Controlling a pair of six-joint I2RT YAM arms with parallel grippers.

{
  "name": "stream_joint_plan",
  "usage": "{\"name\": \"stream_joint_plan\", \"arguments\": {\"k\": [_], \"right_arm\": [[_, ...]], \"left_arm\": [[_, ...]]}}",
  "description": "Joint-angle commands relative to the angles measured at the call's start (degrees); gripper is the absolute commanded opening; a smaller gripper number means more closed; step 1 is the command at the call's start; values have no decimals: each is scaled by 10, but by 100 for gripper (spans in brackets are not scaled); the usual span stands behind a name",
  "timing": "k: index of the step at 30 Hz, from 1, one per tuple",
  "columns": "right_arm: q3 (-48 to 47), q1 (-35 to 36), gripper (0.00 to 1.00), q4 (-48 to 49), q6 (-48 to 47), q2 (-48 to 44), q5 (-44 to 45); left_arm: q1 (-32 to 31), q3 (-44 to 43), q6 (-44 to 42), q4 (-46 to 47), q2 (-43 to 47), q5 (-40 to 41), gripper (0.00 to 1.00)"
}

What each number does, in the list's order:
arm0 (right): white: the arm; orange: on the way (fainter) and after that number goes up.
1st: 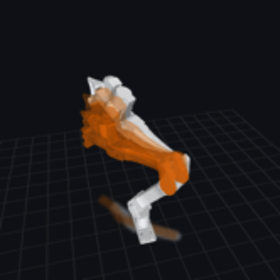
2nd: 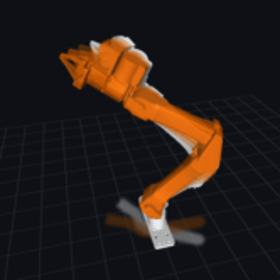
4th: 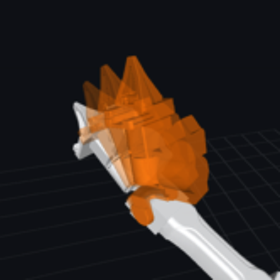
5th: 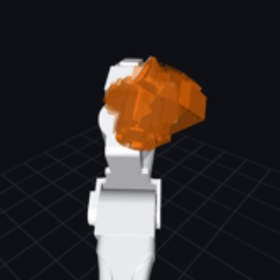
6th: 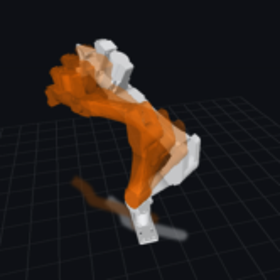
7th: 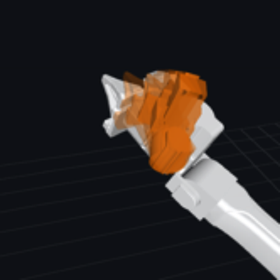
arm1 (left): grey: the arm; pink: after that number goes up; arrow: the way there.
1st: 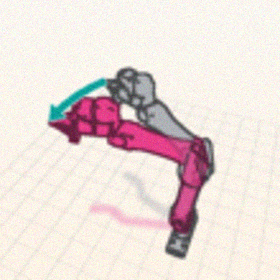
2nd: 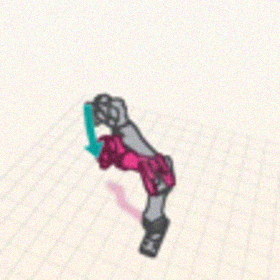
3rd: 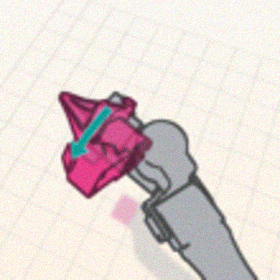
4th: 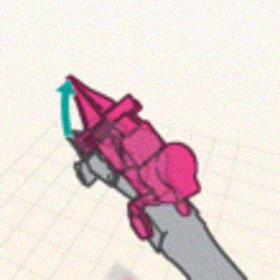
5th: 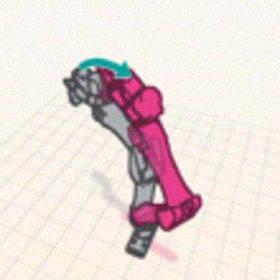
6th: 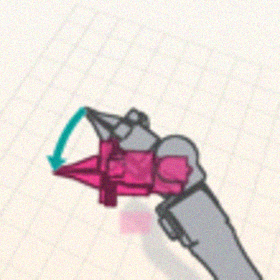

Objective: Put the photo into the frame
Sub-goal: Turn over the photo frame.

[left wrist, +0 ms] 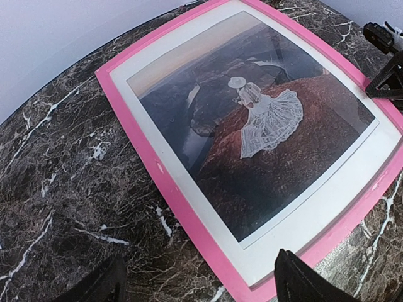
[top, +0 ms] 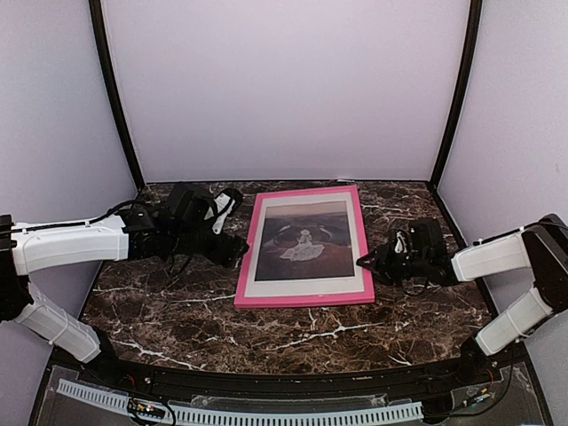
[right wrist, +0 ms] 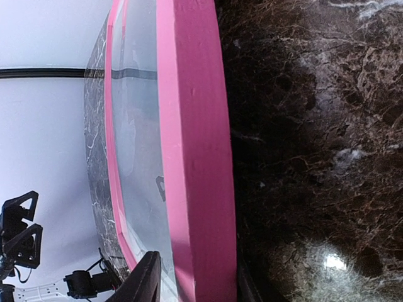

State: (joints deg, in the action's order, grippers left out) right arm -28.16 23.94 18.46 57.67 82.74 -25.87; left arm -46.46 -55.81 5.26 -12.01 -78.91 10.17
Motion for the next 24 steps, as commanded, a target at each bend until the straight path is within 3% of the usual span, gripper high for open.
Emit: {"name": "stream_joint_plan", "arguments": {"k": [1,15,24], "right_arm": [[-14,-4,41,23,-39,10,4],[-102,-20,55,-189,-176,0,87],[-202,-18,94,-387,-336,-91,230]], "left_arm": [[1,8,5,2,13,12,84],[13,10,34,-25,43,53,84],[59,37,76,-16,103,91,85]]}}
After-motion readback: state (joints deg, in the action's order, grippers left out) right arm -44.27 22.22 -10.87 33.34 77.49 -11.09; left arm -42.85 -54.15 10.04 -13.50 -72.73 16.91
